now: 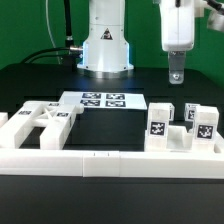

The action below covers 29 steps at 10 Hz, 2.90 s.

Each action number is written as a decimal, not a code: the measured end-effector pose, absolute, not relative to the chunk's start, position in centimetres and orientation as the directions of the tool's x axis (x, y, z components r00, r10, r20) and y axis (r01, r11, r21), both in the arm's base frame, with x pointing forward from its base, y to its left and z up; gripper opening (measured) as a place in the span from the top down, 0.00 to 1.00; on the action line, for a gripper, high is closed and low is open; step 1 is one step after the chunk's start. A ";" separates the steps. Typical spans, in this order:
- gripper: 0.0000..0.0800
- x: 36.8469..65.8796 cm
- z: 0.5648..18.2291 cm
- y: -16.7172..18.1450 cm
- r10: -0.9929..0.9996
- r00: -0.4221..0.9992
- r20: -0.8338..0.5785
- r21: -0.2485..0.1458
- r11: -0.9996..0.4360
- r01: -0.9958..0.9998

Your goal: Assemble chair

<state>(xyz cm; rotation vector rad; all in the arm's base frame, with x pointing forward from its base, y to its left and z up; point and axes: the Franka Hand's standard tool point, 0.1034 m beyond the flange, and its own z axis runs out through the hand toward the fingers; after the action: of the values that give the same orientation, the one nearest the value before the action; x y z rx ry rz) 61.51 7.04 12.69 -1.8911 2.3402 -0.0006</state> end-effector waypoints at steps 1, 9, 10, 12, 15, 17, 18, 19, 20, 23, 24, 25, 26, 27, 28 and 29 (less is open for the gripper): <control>0.19 61.5 12.7 7.1 -0.974 -0.200 -0.103 -0.084 0.209 -0.974; 0.19 59.7 12.6 7.2 -0.995 -0.038 -0.095 -0.070 0.045 -0.997; 0.19 59.7 12.6 7.2 -0.995 -0.034 -0.094 -0.070 0.040 -0.997; 0.19 59.5 12.2 7.1 -0.952 0.301 -0.049 -0.082 -0.296 -0.952; 0.19 59.5 11.7 6.3 -0.817 0.576 -0.023 -0.087 -0.572 -0.815; 0.19 59.5 11.7 6.2 -0.737 0.676 -0.011 -0.089 -0.672 -0.735; 0.19 59.5 11.7 6.2 -0.705 0.709 -0.007 -0.088 -0.706 -0.703; 0.19 59.4 11.4 6.0 -0.589 0.808 0.008 -0.077 -0.806 -0.587; 0.19 59.4 11.0 5.7 -0.482 0.876 0.017 -0.069 -0.874 -0.480; 0.19 59.9 10.7 5.6 -0.245 0.969 0.039 -0.050 -0.969 -0.243; 0.19 59.9 10.6 5.5 -0.183 0.982 0.042 -0.047 -0.982 -0.181; 0.19 59.9 10.5 5.6 -0.173 0.984 0.046 -0.045 -0.984 -0.171; 0.19 59.8 9.7 5.7 -0.171 0.984 0.055 -0.041 -0.985 -0.169; 0.19 59.8 9.2 5.6 -0.170 0.984 0.057 -0.037 -0.985 -0.168; 0.19 59.9 8.8 5.4 -0.171 0.983 0.064 -0.033 -0.985 -0.169; 0.19 59.7 8.3 5.2 -0.176 0.983 0.059 -0.028 -0.984 -0.175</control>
Offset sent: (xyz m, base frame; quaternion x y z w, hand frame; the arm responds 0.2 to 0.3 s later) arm -0.0194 0.0020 0.0022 -0.0150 -0.0060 -0.0286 0.9995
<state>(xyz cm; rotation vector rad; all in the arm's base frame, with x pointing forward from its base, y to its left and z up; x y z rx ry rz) 59.72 5.15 8.32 -3.1051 0.2745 -0.0963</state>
